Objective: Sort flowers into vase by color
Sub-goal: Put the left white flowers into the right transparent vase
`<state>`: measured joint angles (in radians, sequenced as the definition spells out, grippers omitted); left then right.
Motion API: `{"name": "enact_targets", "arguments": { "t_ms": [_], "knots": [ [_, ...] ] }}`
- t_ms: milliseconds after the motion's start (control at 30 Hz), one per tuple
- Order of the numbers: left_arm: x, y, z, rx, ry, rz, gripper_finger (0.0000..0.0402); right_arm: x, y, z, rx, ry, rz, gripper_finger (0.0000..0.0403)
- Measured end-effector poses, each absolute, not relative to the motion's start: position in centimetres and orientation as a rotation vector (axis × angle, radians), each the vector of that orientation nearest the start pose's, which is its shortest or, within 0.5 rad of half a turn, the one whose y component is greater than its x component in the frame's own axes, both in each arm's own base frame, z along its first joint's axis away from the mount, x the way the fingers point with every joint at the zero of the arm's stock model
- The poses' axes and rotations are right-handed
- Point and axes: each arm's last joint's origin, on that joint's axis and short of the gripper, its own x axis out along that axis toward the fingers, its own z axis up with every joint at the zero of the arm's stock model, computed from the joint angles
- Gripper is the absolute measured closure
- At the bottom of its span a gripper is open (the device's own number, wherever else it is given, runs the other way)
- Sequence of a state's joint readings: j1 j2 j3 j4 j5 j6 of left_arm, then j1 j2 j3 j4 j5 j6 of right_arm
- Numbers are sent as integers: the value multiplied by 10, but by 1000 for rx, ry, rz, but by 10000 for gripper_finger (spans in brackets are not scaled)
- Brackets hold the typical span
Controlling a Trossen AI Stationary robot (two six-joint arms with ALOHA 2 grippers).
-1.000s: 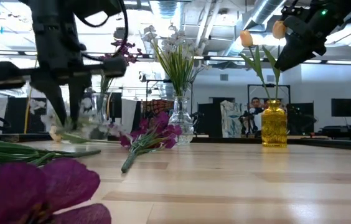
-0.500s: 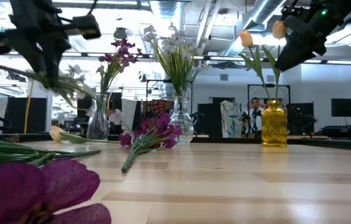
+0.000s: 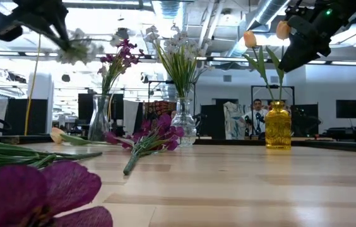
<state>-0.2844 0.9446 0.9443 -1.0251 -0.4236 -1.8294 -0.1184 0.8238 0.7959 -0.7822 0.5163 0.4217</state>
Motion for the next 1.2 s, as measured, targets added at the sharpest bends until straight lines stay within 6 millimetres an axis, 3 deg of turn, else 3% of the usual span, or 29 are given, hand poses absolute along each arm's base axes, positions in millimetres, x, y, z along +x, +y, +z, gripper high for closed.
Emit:
{"name": "enact_targets", "arguments": {
  "t_ms": [167, 533, 767, 933, 1200],
  "knots": [
    [157, -30, 312, -1152, 364, 790, 391, 149, -32, 284, 228, 652, -751, 194],
    [174, -31, 355, -577, 97, 532, 391, 162, -32, 294, 290, 511, -667, 194],
    [179, -28, 375, -264, 5, 491, 391, 179, -32, 290, 292, 497, -653, 194],
    [186, -24, 385, -123, -59, 454, 391, 196, -28, 280, 274, 538, -629, 194],
    [214, -10, 387, 40, -122, 297, 391, 221, -17, 274, 271, 494, -567, 194]
  ]
}}
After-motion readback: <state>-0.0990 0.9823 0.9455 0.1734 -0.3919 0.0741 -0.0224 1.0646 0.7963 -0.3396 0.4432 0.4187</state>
